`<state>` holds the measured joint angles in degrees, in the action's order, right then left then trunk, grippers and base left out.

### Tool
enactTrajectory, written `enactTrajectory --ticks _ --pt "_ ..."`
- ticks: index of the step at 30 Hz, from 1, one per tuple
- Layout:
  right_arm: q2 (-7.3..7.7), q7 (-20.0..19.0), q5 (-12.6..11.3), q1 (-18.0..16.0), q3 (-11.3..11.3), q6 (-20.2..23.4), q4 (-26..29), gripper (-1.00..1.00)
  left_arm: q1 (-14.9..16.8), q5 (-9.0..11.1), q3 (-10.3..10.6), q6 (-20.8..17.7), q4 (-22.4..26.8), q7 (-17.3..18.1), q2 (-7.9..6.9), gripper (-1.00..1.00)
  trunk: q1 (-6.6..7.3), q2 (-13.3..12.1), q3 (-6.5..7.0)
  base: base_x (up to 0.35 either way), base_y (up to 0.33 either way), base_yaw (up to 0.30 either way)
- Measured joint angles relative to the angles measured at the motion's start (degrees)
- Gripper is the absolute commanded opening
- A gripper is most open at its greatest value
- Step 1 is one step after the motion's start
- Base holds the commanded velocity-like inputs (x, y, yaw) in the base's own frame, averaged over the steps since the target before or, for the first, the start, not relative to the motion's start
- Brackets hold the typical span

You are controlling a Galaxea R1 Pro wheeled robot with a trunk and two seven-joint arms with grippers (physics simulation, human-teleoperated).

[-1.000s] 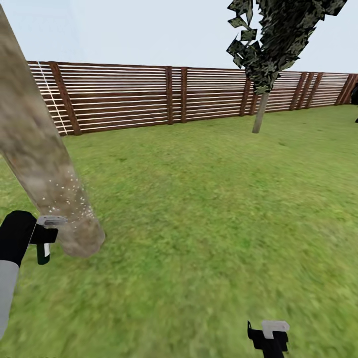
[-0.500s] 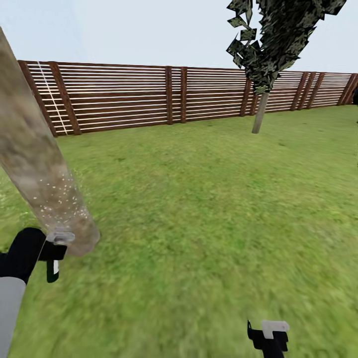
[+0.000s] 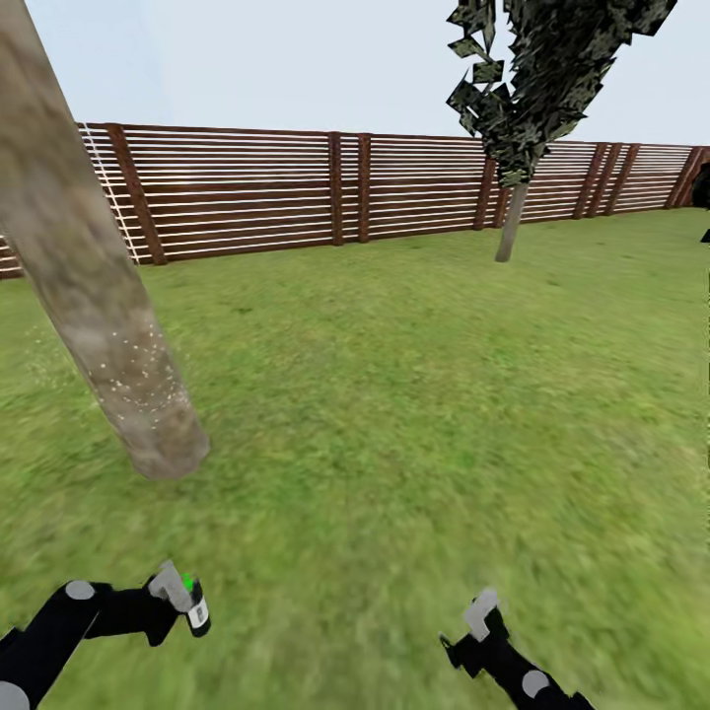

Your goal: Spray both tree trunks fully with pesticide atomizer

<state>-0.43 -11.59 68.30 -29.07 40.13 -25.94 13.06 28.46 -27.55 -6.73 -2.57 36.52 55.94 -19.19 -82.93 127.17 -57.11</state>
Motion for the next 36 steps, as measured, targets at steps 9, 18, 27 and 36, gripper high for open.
enactTrajectory --ticks 9,18,27,36 --pt "-0.12 -34.4 0.1 -5.6 0.5 2.5 7.6 1.00 1.1 -2.4 10.5 0.5 0.2 3.2 1.65 -1.00 0.04 0.0 0.00 -0.070 0.000 0.000" --pt "0.46 -35.1 0.1 -7.2 -0.8 2.7 9.5 1.00 1.9 -5.5 11.7 1.4 0.0 4.8 1.22 -1.00 0.04 0.0 -0.01 0.000 0.000 0.000" --pt "-8.78 -46.4 0.0 -7.5 -12.4 2.5 10.9 1.00 6.3 -17.3 15.9 1.1 -3.5 11.8 11.81 -1.00 0.04 0.0 0.00 0.000 0.000 0.000" --pt "-9.48 -49.4 -0.1 -7.6 -12.6 2.5 12.5 -1.00 6.4 -17.4 15.8 1.4 -4.6 11.4 14.66 -1.00 0.04 0.0 0.00 0.000 0.000 0.000"
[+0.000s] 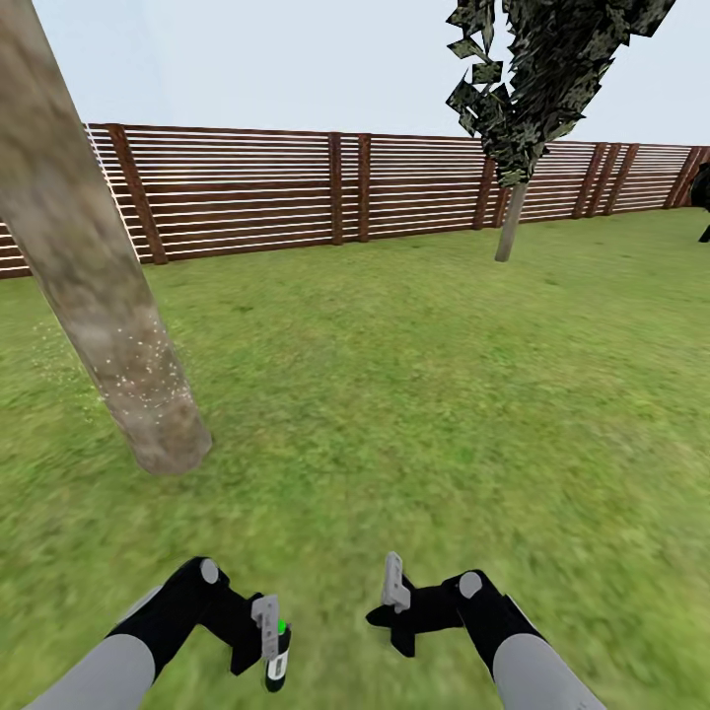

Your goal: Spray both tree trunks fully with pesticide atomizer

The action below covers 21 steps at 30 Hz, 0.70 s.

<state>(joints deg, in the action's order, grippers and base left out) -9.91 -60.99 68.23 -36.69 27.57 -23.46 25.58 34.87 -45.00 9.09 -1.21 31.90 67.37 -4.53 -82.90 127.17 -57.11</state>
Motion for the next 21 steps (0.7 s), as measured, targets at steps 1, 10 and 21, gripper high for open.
enactTrajectory --ticks 1,10,21 --pt "0.00 0.0 0.0 0.0 0.0 0.0 0.0 -1.00 0.0 0.0 0.0 0.0 0.0 -0.2 0.22 -1.00 0.00 0.0 0.00 0.000 0.000 0.000" --pt "0.00 0.0 -0.1 -0.2 -4.1 0.0 -0.1 -1.00 -0.4 -0.7 2.1 0.0 -0.8 -6.8 2.51 -1.00 0.00 0.0 0.00 0.000 0.000 0.000" --pt "0.00 0.0 -0.3 -0.2 -5.4 0.0 -0.1 -1.00 -0.3 -0.5 9.7 -0.7 -6.6 -16.2 7.88 -1.00 0.00 0.0 0.00 0.000 0.000 0.000"
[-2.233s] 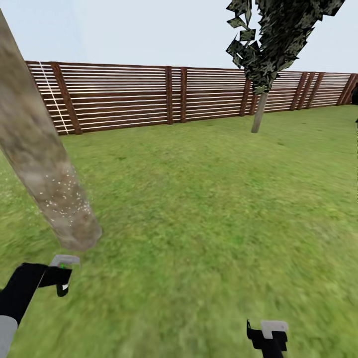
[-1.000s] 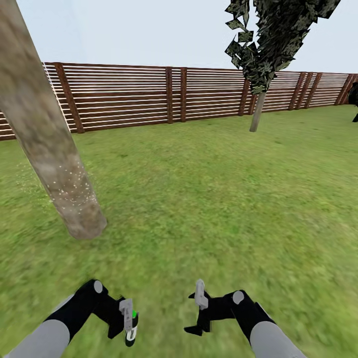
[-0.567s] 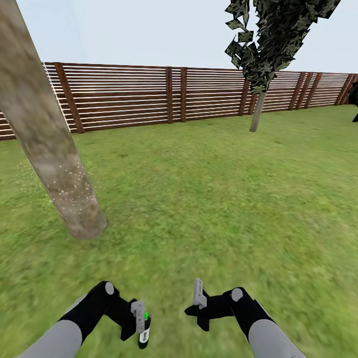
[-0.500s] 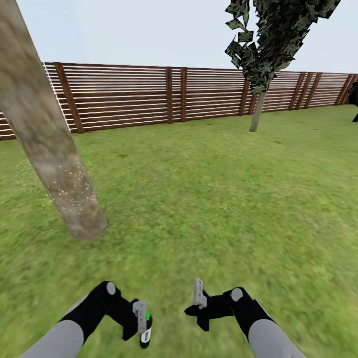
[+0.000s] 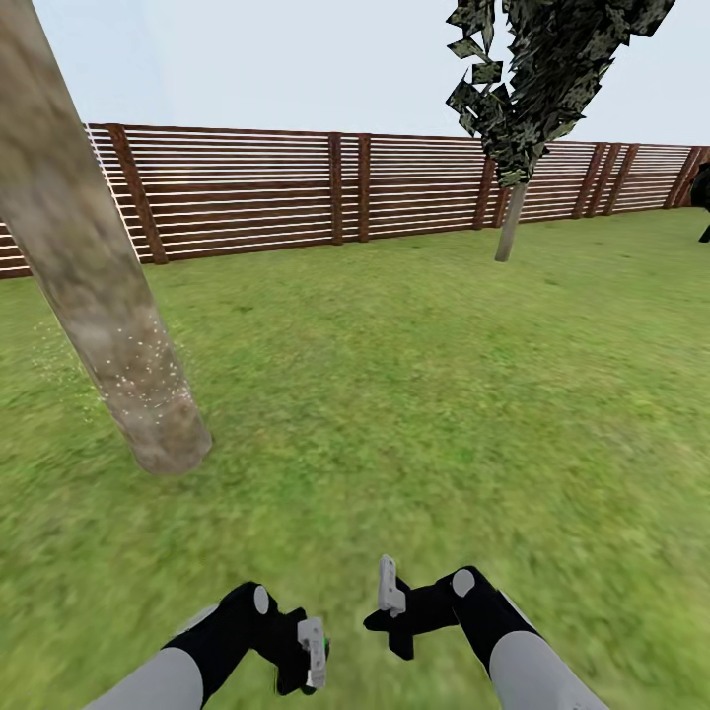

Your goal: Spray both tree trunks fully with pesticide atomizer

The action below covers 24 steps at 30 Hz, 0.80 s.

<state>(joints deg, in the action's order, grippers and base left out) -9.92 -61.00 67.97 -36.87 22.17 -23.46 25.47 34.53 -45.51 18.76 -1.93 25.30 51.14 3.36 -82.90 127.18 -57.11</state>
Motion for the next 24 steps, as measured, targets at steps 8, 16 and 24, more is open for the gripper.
enactTrajectory --ticks 8,16,24 --pt "0.00 0.0 0.0 0.0 0.0 0.0 0.0 -1.00 0.0 1.6 -0.6 0.2 -0.1 -0.4 2.23 -1.00 0.00 0.0 0.00 0.000 0.000 0.000" --pt "0.00 0.0 0.0 0.0 0.0 0.0 0.0 -1.00 0.0 7.2 -0.6 0.5 -4.7 -5.1 2.99 -1.00 0.00 0.0 0.00 0.000 0.000 0.000" --pt "0.00 0.0 0.0 -0.1 0.0 0.0 0.0 -1.00 0.1 9.2 -0.6 0.6 -5.1 -8.3 3.90 -1.00 0.00 0.0 0.00 0.000 0.000 0.000"
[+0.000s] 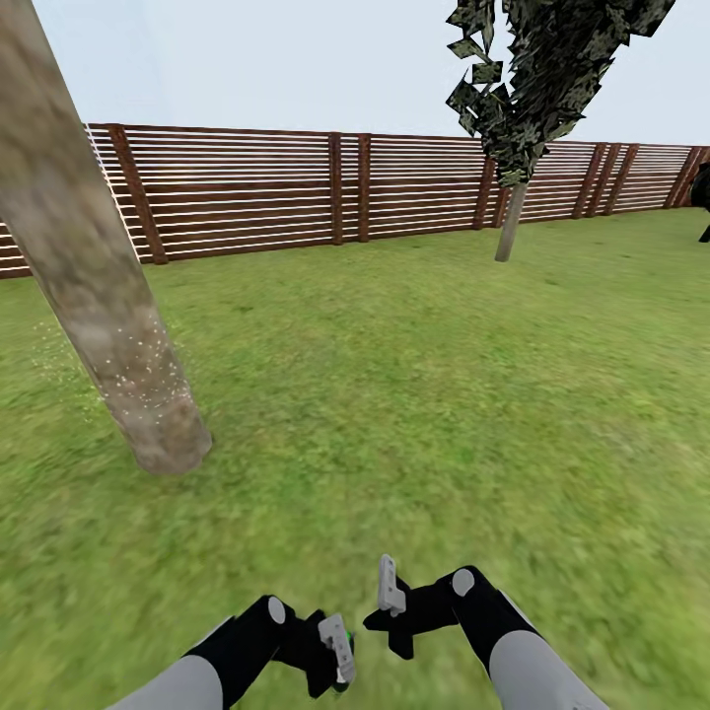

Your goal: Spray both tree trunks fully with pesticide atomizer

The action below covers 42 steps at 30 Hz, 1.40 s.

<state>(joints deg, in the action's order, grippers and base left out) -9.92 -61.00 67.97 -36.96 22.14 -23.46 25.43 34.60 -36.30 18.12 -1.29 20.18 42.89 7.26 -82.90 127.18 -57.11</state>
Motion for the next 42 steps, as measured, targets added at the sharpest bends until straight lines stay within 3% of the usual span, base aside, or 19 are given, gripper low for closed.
enactTrajectory --ticks 3,8,11,13,29,34,42 --pt "0.00 0.0 0.0 0.0 0.0 0.0 0.0 -1.00 0.0 1.6 0.0 0.1 0.0 -0.1 -0.04 -1.00 0.00 0.0 0.00 0.000 0.000 0.000" --pt "0.00 0.0 0.0 0.0 0.0 0.0 0.0 -1.00 0.0 2.4 0.0 0.2 0.1 0.0 -0.11 -1.00 0.00 0.0 0.00 0.000 0.000 0.000" --pt "0.00 0.0 0.0 0.0 0.0 0.0 0.0 -1.00 0.0 5.2 0.0 0.4 0.0 0.3 -0.29 -1.00 0.00 0.0 0.00 0.000 0.000 0.000" --pt "0.00 0.0 0.0 0.0 0.0 0.0 0.0 -1.00 0.0 6.1 0.0 0.5 0.0 0.3 -0.39 -1.00 0.00 0.0 0.00 0.000 0.000 0.000" --pt "0.00 0.0 0.0 0.0 0.0 0.0 0.0 -1.00 0.0 6.4 0.0 0.5 -0.1 0.5 -0.18 -1.00 0.00 0.0 0.00 0.000 0.000 0.000" --pt "0.00 0.0 0.0 0.0 0.0 0.0 0.0 -1.00 -0.1 9.7 0.1 4.0 -1.8 1.5 -0.15 -1.00 0.00 0.0 0.00 0.000 0.000 0.000" --pt "0.00 0.0 0.0 0.0 0.0 0.0 0.0 -1.00 -0.1 10.3 0.1 4.2 -2.1 1.7 -0.08 -1.00 0.00 0.0 0.00 0.000 0.000 0.000"
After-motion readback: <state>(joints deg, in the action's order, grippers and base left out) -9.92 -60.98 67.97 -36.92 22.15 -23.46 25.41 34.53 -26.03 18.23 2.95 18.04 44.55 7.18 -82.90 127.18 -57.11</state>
